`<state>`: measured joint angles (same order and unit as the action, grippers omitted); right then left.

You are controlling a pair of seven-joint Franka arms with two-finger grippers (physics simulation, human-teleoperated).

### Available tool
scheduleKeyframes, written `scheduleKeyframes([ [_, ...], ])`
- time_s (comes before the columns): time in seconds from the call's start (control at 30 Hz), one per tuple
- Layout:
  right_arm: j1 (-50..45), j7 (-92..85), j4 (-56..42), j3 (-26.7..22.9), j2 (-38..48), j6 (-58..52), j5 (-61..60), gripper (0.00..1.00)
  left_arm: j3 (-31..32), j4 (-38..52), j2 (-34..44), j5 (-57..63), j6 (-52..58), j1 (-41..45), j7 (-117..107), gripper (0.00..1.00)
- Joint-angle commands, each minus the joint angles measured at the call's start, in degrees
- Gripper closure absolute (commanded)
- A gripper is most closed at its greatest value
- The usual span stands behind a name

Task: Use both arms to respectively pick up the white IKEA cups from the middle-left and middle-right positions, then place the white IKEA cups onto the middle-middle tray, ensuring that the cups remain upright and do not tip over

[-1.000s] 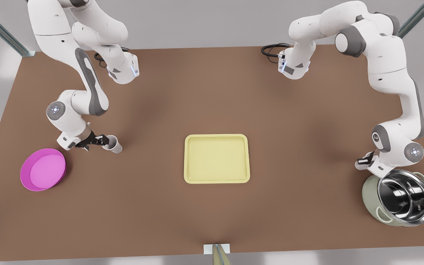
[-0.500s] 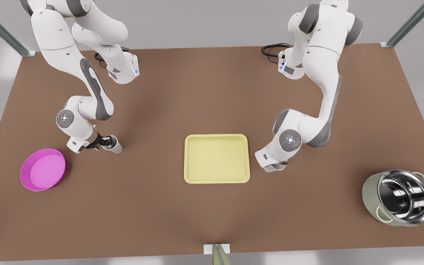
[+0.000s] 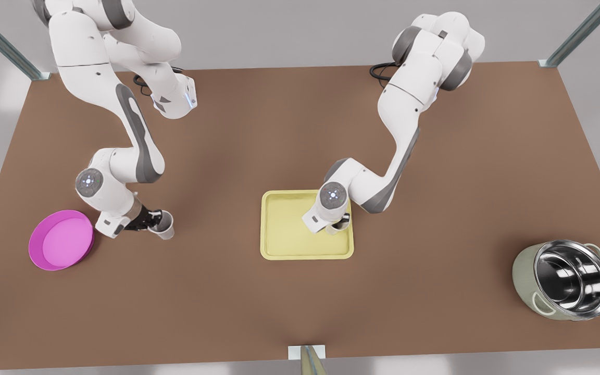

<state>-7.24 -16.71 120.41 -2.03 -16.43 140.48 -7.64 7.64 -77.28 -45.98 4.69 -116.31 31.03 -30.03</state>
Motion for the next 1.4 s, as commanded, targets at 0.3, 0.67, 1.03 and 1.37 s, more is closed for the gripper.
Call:
scheduleKeyframes([
  [0.3,-22.8,46.8,-11.0,-0.2,-8.0,5.8,-4.2,0.79,2.8,0.1,3.5,-1.0,4.4,-1.9,-21.9,0.0],
  [0.67,-30.8,61.1,-21.5,-0.3,-18.1,7.1,-4.4,0.79,-3.5,-3.2,34.6,-0.2,40.4,-20.6,28.4,0.0],
  [1.03,-30.8,60.6,-21.5,-0.4,-20.3,6.7,-3.9,0.0,-3.6,-1.8,31.4,-0.8,40.3,-20.9,28.3,0.0],
  [1.37,-30.4,60.3,-21.0,-0.5,-19.7,6.6,-2.9,0.0,-3.4,-2.0,32.1,-2.8,43.4,-21.9,29.5,0.0],
])
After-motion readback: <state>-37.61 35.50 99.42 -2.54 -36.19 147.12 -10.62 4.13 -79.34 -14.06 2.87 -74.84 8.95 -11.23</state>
